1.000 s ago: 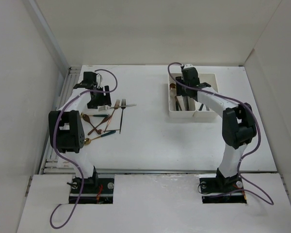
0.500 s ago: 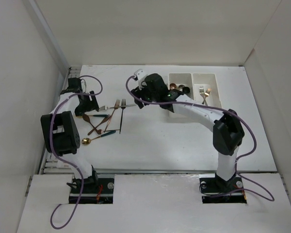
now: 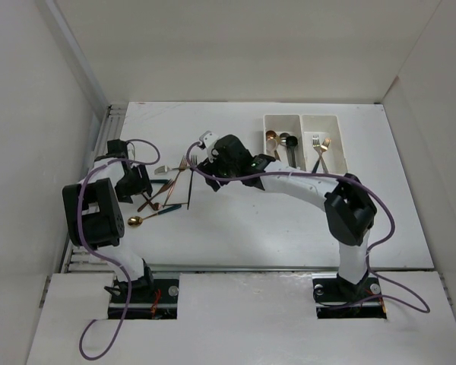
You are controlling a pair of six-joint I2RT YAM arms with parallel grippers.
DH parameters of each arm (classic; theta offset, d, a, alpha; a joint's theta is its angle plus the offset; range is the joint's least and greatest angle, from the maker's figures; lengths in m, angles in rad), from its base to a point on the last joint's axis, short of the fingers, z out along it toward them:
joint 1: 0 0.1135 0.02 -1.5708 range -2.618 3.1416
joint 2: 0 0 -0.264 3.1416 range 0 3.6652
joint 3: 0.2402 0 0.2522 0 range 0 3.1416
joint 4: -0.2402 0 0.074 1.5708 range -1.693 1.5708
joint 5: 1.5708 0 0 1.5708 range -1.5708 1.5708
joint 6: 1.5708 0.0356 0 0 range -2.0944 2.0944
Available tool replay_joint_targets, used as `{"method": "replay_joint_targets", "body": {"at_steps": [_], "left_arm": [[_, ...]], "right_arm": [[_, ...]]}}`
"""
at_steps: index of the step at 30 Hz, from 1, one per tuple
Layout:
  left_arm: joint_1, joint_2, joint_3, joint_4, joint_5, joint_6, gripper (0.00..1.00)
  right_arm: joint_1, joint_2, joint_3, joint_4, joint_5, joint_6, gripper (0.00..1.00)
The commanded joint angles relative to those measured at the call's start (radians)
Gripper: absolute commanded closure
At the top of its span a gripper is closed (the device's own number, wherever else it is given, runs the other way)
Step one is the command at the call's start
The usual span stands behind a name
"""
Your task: Sort the eating utensils into containers
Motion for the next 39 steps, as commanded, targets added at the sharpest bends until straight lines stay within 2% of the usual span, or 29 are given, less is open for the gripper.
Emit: {"method": "replay_joint_targets", "body": {"at_steps": [1, 2, 6, 7, 10, 11, 14, 21, 27, 30, 34, 37, 39], "left_arm": [[0.002, 0.031, 0.016, -0.009, 0.001, 0.019, 0.4], [0.002, 0.05, 0.025, -0.009, -0.009, 0.019, 0.4], [0.002, 0.107, 0.038, -0.009, -0.009, 0.019, 0.55], [0.002, 0.119, 0.038, -0.009, 0.001, 0.019, 0.62], [0.002, 0.119, 0.038, -0.009, 0.01, 0.019, 0.76], [0.002, 0.128, 0.038, -0.009, 0.019, 0.019, 0.86], [0.002, 0.128, 0.051, -0.009, 0.028, 0.01, 1.0], [0.002, 0.07, 0.085, -0.043, 0.089, 0.01, 1.0], [0.002, -0.063, 0.162, -0.098, 0.195, 0.054, 1.0], [0.002, -0.155, 0.185, -0.109, 0.252, 0.082, 1.0], [-0.025, -0.256, 0.206, -0.1, 0.332, 0.091, 1.0], [-0.039, -0.348, 0.206, -0.022, 0.462, 0.062, 1.0], [-0.051, -0.388, 0.193, 0.062, 0.517, 0.031, 1.0]], "right_arm": [[-0.003, -0.085, -0.023, 0.046, 0.042, 0.021, 0.29], [-0.003, -0.085, -0.033, 0.046, 0.042, 0.021, 0.29], [-0.003, -0.105, -0.055, 0.046, 0.079, 0.021, 0.29], [-0.003, -0.118, -0.055, 0.046, 0.079, 0.021, 0.29], [-0.003, -0.142, -0.073, 0.055, 0.117, 0.021, 0.29], [-0.003, -0.151, -0.073, 0.066, 0.132, 0.021, 0.29], [-0.003, -0.151, -0.084, 0.066, 0.142, 0.012, 0.29], [-0.003, -0.161, -0.075, 0.066, 0.142, 0.012, 0.29], [-0.003, -0.171, -0.075, 0.066, 0.133, 0.012, 0.29], [-0.003, -0.194, -0.075, 0.078, 0.081, 0.021, 0.29], [-0.003, -0.204, -0.058, 0.133, -0.047, 0.113, 0.29], [-0.003, -0.191, -0.021, 0.184, -0.155, 0.285, 0.28], [-0.003, -0.191, -0.039, 0.343, -0.241, 0.392, 0.26]]}}
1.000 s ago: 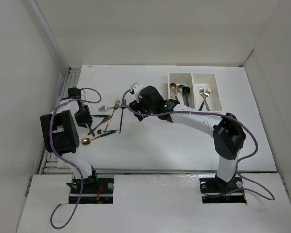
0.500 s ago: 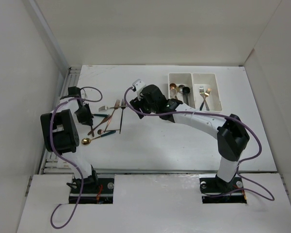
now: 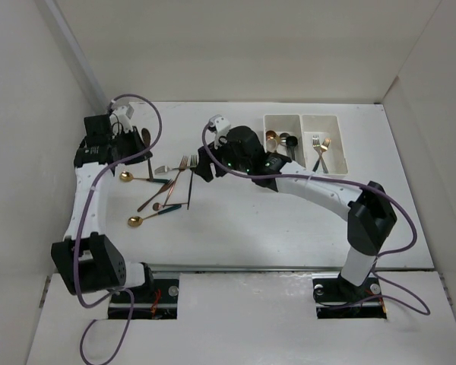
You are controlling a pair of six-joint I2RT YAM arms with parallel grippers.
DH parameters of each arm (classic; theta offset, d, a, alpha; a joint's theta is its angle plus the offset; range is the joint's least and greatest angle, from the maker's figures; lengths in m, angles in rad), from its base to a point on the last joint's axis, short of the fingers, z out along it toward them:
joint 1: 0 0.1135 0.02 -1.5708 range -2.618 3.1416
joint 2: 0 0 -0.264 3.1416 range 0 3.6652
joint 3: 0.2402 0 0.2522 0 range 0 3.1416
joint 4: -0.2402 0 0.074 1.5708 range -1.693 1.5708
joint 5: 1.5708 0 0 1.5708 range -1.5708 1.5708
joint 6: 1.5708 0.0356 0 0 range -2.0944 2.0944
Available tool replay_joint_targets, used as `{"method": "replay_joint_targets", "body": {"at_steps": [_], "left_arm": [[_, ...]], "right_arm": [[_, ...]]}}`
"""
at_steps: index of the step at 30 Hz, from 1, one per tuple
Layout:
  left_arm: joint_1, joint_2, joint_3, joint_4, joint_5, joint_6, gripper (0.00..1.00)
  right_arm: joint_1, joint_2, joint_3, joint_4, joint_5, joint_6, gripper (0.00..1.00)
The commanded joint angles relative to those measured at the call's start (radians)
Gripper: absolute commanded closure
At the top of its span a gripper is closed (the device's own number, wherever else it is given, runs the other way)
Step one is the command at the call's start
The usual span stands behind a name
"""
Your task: Sort the eating utensils into containers
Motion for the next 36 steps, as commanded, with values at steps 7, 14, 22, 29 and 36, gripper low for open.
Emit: {"method": "replay_joint_targets", "body": {"at_steps": [7, 14, 22, 29, 36], "left_arm": [[-0.113, -0.125, -0.007, 0.21, 0.175, -0.131, 1.0], [-0.153, -0.125, -0.007, 0.253, 0.173, -0.212, 1.0], [-0.153, -0.125, 0.012, 0.253, 0.235, -0.263, 1.0], [-0.153, -0.155, -0.031, 0.282, 0.311, -0.301, 1.0], [-0.153, -0.175, -0.065, 0.282, 0.324, -0.301, 1.0]], "right_arm": [[0.009, 0.05, 0.002, 0.667, -0.401, 0.446, 0.05], [0.009, 0.14, 0.066, 0.667, -0.455, 0.511, 0.02], [0.009, 0.16, 0.055, 0.667, -0.38, 0.52, 0.15], [0.009, 0.191, 0.065, 0.667, -0.371, 0.529, 0.29], [0.009, 0.2, 0.077, 0.667, -0.352, 0.529, 0.9]]}}
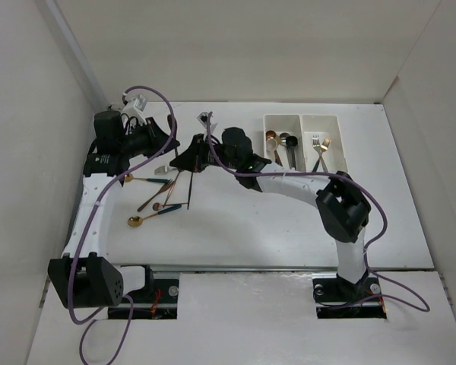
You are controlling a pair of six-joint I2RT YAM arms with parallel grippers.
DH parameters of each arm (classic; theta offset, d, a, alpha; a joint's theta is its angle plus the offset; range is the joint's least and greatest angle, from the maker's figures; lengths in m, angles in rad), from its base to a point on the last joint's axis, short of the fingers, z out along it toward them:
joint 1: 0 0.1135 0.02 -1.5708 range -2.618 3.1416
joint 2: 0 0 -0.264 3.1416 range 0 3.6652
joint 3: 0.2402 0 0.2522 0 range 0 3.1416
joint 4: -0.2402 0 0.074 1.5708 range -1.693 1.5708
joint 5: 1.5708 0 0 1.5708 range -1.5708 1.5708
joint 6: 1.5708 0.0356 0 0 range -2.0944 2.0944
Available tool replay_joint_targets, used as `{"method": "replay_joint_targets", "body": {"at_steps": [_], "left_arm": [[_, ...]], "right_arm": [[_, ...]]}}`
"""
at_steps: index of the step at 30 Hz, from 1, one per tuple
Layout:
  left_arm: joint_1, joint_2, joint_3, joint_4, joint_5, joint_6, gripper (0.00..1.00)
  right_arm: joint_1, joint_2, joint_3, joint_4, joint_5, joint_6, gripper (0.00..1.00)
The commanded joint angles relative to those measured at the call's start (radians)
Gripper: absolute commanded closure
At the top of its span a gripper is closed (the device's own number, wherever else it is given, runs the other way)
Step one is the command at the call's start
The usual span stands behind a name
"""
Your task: Sort the eating utensils into containers
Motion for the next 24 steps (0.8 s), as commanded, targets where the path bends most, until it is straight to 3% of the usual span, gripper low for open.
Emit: {"method": "replay_joint_targets", "body": {"at_steps": [1, 3, 6, 7, 9, 13, 15, 19, 24], "left_arm": [[-0.002, -0.042, -0.036, 0.036, 0.023, -0.008, 1.0], [-0.002, -0.051, -0.045, 0.036, 0.014, 0.012, 0.98], [-0.002, -0.051, -0.065, 0.036, -0.032, 0.023, 0.49], [-0.002, -0.06, -0.074, 0.036, -0.051, 0.023, 0.28], [-0.002, -0.06, -0.083, 0.021, -0.11, 0.006, 0.17], [0.044, -0.022, -0.074, -0.052, -0.418, -0.063, 0.15], [0.066, 0.041, -0.059, -0.076, -0.481, -0.072, 0.15], [0.086, 0.148, -0.048, -0.09, -0.532, -0.12, 0.18], [0.086, 0.286, -0.044, -0.109, -0.532, -0.161, 0.18]], "right_arm": [[0.007, 0.004, 0.047, 0.073, 0.001, -0.001, 0.97], [0.007, 0.004, 0.047, 0.073, 0.022, -0.001, 1.0], [0.007, -0.024, 0.015, 0.073, 0.043, -0.001, 1.0], [-0.007, -0.041, -0.008, 0.073, 0.068, -0.015, 1.0], [-0.028, -0.08, -0.02, 0.006, 0.112, -0.047, 1.0], [-0.114, -0.142, 0.0, -0.284, 0.256, -0.181, 1.0], [-0.189, -0.169, 0.01, -0.429, 0.323, -0.232, 1.0], [-0.345, -0.289, -0.081, -0.519, 0.369, -0.3, 1.0], [-0.467, -0.317, -0.112, -0.672, 0.527, -0.383, 1.0]]}}
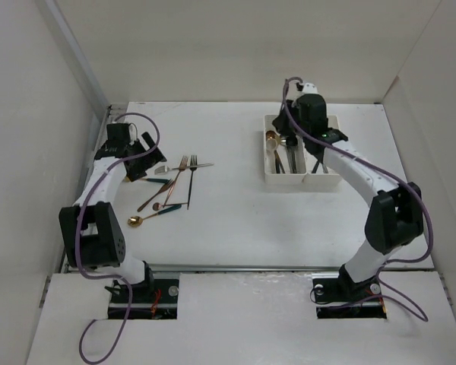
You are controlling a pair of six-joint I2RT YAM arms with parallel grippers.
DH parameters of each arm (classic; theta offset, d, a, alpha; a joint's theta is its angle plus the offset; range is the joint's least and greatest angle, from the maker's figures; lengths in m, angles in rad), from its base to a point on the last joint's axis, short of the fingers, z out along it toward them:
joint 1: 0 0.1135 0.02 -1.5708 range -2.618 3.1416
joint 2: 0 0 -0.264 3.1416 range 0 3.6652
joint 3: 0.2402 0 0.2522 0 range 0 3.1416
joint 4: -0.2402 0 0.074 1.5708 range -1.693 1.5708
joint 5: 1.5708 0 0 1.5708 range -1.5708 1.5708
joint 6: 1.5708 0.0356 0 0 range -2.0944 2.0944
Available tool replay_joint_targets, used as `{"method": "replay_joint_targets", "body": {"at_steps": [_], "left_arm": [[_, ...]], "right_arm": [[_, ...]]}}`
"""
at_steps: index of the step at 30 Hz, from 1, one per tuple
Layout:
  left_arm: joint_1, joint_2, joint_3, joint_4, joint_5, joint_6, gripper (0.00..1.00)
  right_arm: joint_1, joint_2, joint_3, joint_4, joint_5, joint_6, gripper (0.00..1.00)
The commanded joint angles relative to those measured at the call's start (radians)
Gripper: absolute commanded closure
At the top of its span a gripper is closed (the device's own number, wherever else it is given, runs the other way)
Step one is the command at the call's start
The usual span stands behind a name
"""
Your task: Sort the eating utensils into containers
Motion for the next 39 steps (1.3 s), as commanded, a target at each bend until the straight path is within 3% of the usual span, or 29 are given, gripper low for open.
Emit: {"method": "replay_joint_targets", "body": {"at_steps": [1, 7, 11, 13, 14, 17, 21, 31, 39], "left_arm": [[0.001, 0.063, 0.039, -0.033, -0.04, -0.04, 0.18], [0.001, 0.19, 0.079, -0.042, -0.064, -0.059, 0.2], [0.001, 0.247, 0.101, -0.042, -0.099, -0.068, 0.2], [0.001, 0.276, 0.126, -0.042, -0.113, -0.047, 0.22], [0.001, 0.303, 0.153, -0.055, -0.113, -0.047, 0.24], [0.001, 0.333, 0.184, -0.073, -0.113, -0.047, 0.3], [0.001, 0.324, 0.148, -0.093, -0.145, -0.056, 0.39], [0.001, 0.314, 0.069, -0.115, -0.176, -0.088, 0.41], [0.012, 0.419, 0.123, -0.124, -0.158, -0.056, 0.57]], "right_arm": [[-0.041, -0.006, 0.002, -0.154, 0.113, -0.098, 1.0], [-0.1, 0.181, 0.094, -0.273, 0.004, -0.204, 1.0], [-0.1, 0.241, 0.131, -0.33, 0.013, -0.223, 1.0], [-0.1, 0.241, 0.117, -0.343, 0.014, -0.207, 0.86], [-0.1, 0.241, 0.106, -0.343, 0.001, -0.207, 0.6], [-0.1, 0.196, 0.077, -0.343, 0.001, -0.198, 0.46], [-0.091, 0.153, 0.077, -0.352, 0.035, -0.198, 0.44], [-0.082, 0.132, 0.169, -0.381, 0.027, -0.168, 0.44], [-0.082, 0.112, 0.189, -0.39, 0.069, -0.168, 0.44]]}}
